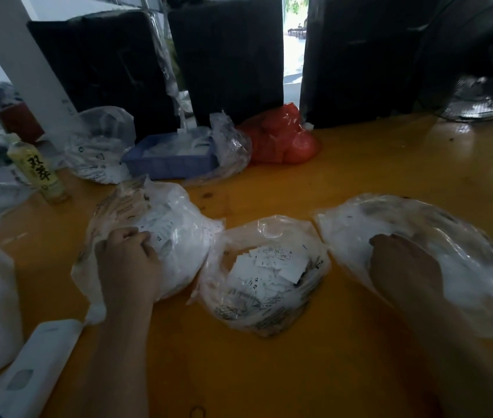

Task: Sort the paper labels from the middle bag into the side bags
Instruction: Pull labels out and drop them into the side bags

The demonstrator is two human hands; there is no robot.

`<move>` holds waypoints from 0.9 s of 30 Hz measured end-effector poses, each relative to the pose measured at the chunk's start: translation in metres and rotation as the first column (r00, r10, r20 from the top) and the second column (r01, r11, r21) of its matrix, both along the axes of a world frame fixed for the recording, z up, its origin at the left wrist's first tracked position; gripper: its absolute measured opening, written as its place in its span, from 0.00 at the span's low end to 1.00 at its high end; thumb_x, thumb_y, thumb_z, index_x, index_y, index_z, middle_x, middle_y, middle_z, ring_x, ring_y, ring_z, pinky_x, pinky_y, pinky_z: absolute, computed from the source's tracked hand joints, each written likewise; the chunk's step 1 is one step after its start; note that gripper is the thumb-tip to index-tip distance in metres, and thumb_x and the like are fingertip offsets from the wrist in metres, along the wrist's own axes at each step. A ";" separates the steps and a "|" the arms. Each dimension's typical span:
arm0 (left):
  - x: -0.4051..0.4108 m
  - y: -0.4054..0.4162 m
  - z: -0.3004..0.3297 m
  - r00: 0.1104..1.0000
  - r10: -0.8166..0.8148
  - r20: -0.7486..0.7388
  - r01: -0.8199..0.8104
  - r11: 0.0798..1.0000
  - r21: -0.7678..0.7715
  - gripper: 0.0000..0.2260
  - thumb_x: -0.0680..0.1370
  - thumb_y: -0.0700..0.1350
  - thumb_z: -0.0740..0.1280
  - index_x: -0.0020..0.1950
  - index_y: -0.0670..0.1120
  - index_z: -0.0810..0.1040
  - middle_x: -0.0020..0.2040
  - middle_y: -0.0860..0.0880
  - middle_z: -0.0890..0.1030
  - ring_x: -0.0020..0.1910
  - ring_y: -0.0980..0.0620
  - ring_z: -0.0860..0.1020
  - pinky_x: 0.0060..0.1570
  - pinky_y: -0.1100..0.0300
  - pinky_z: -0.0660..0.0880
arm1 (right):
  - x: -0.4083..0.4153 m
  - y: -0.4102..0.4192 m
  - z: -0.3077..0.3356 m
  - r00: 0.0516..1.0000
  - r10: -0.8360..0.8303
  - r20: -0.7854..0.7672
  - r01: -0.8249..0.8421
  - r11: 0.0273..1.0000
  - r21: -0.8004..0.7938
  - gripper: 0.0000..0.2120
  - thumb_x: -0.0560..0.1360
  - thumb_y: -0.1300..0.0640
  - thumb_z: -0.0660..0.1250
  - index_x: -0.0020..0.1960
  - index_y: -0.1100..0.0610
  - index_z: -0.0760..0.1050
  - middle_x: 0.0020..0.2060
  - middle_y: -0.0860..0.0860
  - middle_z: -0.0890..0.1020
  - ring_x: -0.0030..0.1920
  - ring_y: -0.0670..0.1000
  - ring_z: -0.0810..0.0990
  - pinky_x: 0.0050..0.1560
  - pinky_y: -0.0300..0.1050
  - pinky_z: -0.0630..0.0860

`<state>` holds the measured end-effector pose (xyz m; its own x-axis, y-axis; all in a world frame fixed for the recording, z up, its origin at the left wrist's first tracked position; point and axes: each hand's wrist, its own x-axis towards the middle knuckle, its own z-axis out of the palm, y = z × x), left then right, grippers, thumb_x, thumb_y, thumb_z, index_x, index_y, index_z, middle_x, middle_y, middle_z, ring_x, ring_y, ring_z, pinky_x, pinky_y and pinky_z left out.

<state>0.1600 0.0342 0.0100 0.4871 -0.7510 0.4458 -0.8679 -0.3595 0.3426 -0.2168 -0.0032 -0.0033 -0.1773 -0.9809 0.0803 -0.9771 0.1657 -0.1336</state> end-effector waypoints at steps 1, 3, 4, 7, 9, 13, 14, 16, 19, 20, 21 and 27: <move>-0.001 -0.001 -0.001 1.000 0.001 0.020 -0.002 1.000 0.028 0.12 0.83 0.39 0.65 0.64 0.40 0.85 0.68 0.39 0.77 0.67 0.35 0.72 0.67 0.45 0.66 | 0.000 0.000 0.000 1.000 -0.002 -0.013 0.002 0.999 -0.032 0.11 0.80 0.58 0.63 0.60 0.53 0.78 0.54 0.52 0.80 0.60 0.56 0.78 0.53 0.49 0.77; -0.003 -0.001 -0.003 0.999 0.000 0.047 -0.002 0.999 0.046 0.13 0.83 0.40 0.65 0.64 0.43 0.84 0.70 0.39 0.75 0.68 0.34 0.70 0.67 0.44 0.63 | -0.001 -0.001 -0.001 1.000 -0.009 -0.013 0.008 0.996 -0.088 0.09 0.78 0.62 0.63 0.55 0.54 0.79 0.48 0.52 0.81 0.51 0.54 0.80 0.46 0.47 0.76; -0.004 -0.001 -0.003 0.999 -0.004 0.050 0.002 0.999 0.045 0.13 0.83 0.40 0.65 0.65 0.44 0.84 0.70 0.39 0.74 0.68 0.34 0.69 0.66 0.43 0.63 | -0.002 -0.002 -0.001 1.000 -0.011 0.007 0.011 0.995 -0.101 0.10 0.77 0.64 0.63 0.55 0.55 0.79 0.48 0.52 0.81 0.50 0.54 0.80 0.45 0.47 0.75; -0.005 -0.003 -0.002 0.996 -0.094 -0.009 0.094 0.995 0.028 0.16 0.84 0.40 0.62 0.71 0.45 0.80 0.71 0.40 0.78 0.71 0.35 0.71 0.68 0.41 0.67 | -0.001 -0.003 -0.002 0.991 0.005 0.134 0.017 0.987 -0.160 0.15 0.77 0.67 0.62 0.60 0.56 0.80 0.54 0.55 0.83 0.55 0.56 0.81 0.51 0.49 0.77; -0.008 -0.003 -0.001 0.978 -0.194 -0.073 0.190 0.980 -0.054 0.18 0.84 0.38 0.60 0.74 0.43 0.77 0.69 0.40 0.80 0.70 0.37 0.75 0.70 0.39 0.71 | 0.002 -0.004 -0.002 0.970 0.023 0.243 0.041 0.965 -0.257 0.15 0.80 0.63 0.63 0.65 0.56 0.78 0.59 0.55 0.83 0.59 0.56 0.81 0.58 0.51 0.76; -0.017 -0.001 0.002 0.974 -0.214 -0.069 0.192 0.952 -0.239 0.20 0.82 0.32 0.60 0.72 0.41 0.78 0.71 0.40 0.79 0.72 0.40 0.74 0.71 0.42 0.71 | 0.008 -0.007 0.000 0.879 0.100 0.467 0.090 0.926 -0.368 0.11 0.83 0.55 0.62 0.63 0.56 0.78 0.41 0.50 0.82 0.41 0.46 0.80 0.43 0.46 0.74; -0.019 0.000 0.002 0.976 -0.210 -0.051 0.187 0.939 -0.289 0.20 0.81 0.31 0.60 0.71 0.41 0.79 0.70 0.40 0.79 0.72 0.40 0.74 0.71 0.43 0.70 | 0.009 -0.008 0.000 0.832 0.118 0.542 0.114 0.920 -0.375 0.10 0.83 0.54 0.63 0.61 0.56 0.78 0.39 0.47 0.80 0.38 0.42 0.77 0.39 0.43 0.71; -0.023 0.001 0.004 0.979 -0.205 0.003 0.188 0.888 -0.420 0.18 0.81 0.31 0.60 0.67 0.40 0.80 0.67 0.41 0.81 0.69 0.41 0.76 0.69 0.44 0.71 | 0.009 -0.008 -0.001 0.701 0.171 0.692 0.146 0.916 -0.373 0.09 0.82 0.53 0.63 0.57 0.55 0.79 0.39 0.45 0.79 0.37 0.42 0.76 0.39 0.42 0.68; -0.041 0.005 0.001 0.949 -0.275 0.153 0.312 0.755 -0.576 0.13 0.82 0.34 0.60 0.61 0.38 0.81 0.58 0.40 0.83 0.61 0.43 0.78 0.61 0.48 0.75 | 0.012 -0.002 0.002 0.289 0.286 0.913 0.078 0.944 -0.321 0.05 0.82 0.57 0.65 0.55 0.54 0.79 0.35 0.48 0.81 0.34 0.47 0.77 0.36 0.45 0.73; -0.050 0.005 -0.002 0.925 -0.331 0.188 0.376 0.721 -0.582 0.12 0.82 0.35 0.59 0.60 0.37 0.81 0.56 0.39 0.83 0.58 0.44 0.78 0.59 0.51 0.75 | 0.013 0.000 0.003 0.152 0.302 0.941 0.028 0.950 -0.310 0.06 0.82 0.58 0.65 0.56 0.55 0.79 0.37 0.51 0.82 0.35 0.50 0.78 0.37 0.45 0.75; -0.060 0.005 -0.005 0.896 -0.401 0.191 0.433 0.697 -0.571 0.12 0.83 0.37 0.59 0.58 0.37 0.82 0.54 0.40 0.83 0.56 0.46 0.79 0.57 0.55 0.75 | 0.015 0.001 0.003 0.042 0.302 0.952 -0.017 0.953 -0.302 0.06 0.81 0.58 0.66 0.58 0.55 0.79 0.40 0.54 0.83 0.36 0.52 0.79 0.38 0.45 0.77; -0.112 0.013 -0.019 0.631 -0.751 -0.194 0.673 0.654 -0.345 0.12 0.85 0.47 0.60 0.64 0.47 0.80 0.57 0.52 0.84 0.56 0.57 0.81 0.56 0.63 0.78 | 0.037 0.005 0.000 -0.316 0.165 0.934 -0.166 0.960 -0.225 0.25 0.69 0.61 0.73 0.64 0.62 0.73 0.42 0.60 0.84 0.40 0.55 0.84 0.40 0.44 0.82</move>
